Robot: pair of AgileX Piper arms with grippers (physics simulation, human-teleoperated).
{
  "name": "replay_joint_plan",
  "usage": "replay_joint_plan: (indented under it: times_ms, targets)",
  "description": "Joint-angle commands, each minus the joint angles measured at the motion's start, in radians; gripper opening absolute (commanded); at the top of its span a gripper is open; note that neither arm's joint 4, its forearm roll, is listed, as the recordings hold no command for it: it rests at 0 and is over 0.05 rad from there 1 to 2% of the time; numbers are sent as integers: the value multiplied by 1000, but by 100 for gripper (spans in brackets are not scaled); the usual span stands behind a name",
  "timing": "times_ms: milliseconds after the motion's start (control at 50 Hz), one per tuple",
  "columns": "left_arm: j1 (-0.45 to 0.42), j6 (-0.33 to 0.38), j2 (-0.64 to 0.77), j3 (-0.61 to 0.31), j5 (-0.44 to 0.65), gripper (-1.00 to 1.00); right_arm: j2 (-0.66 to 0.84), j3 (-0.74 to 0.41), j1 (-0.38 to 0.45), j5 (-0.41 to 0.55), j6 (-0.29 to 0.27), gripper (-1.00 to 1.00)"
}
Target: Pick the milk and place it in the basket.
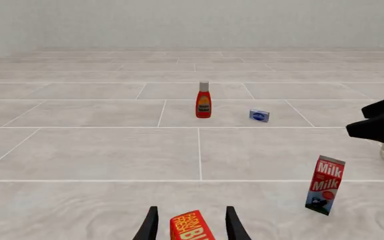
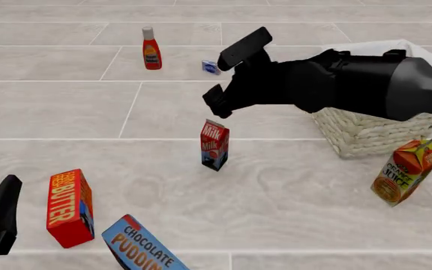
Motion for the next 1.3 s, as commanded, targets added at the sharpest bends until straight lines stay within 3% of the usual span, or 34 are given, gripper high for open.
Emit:
replay_joint_plan:
  times_ms: [20,740,1300]
  targets:
    - [0,0,0,0,0,100,70,-37,18,1,30,100]
    - [0,0,0,0,0,100,280,-62,6,-70,112,100]
    - [0,0,0,0,0,100,335,-64,8,-89,149,100]
